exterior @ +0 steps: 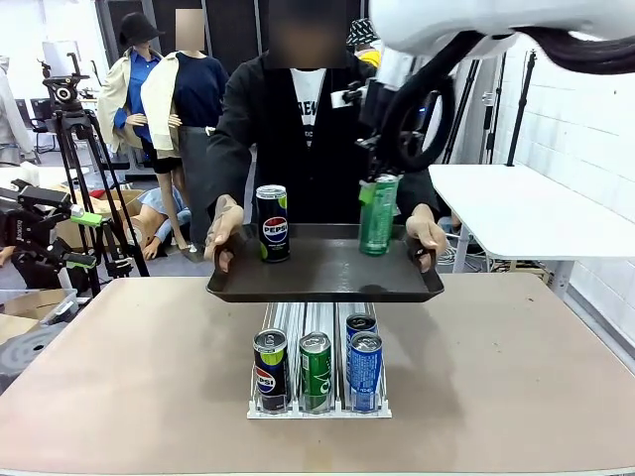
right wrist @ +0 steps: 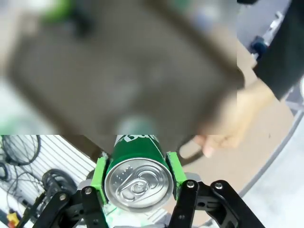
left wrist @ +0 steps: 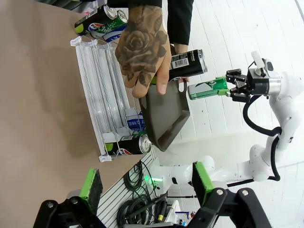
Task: Retrieve and hand over the desired beverage to the person.
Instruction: Place the picked can on the Handle tray extended by the person.
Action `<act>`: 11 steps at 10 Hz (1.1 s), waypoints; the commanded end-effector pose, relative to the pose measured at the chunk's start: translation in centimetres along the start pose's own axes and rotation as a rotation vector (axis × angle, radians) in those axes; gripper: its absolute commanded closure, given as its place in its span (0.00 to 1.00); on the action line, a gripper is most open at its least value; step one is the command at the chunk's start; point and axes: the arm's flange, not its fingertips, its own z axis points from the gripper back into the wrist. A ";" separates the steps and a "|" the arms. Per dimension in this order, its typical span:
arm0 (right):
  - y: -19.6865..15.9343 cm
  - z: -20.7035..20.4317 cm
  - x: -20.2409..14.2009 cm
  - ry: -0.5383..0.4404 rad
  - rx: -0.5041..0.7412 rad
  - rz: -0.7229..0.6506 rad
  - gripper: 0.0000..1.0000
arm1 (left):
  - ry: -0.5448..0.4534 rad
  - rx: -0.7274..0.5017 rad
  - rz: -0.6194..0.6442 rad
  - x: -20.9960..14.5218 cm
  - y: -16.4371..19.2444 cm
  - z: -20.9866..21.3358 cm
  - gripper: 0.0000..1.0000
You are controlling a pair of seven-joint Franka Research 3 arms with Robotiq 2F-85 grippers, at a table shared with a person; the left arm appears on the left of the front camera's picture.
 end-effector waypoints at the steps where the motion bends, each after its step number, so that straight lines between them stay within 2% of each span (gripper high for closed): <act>1: 1.1 -0.7 2.1 -0.015 -0.052 0.032 0.88 | -0.003 -0.002 0.000 -0.1 0.0 0.1 0.00; 5: 2.5 -4.1 5.2 -0.016 -0.139 0.085 0.88 | -0.003 -0.002 0.000 -0.1 0.0 0.1 0.00; 8: 1.3 -5.8 6.0 0.023 -0.092 0.098 0.88 | -0.003 -0.002 0.000 -0.1 0.0 0.1 0.00; 11: 0.8 -5.8 5.9 0.033 -0.065 0.093 0.88 | -0.003 -0.002 0.000 -0.1 0.0 0.1 0.00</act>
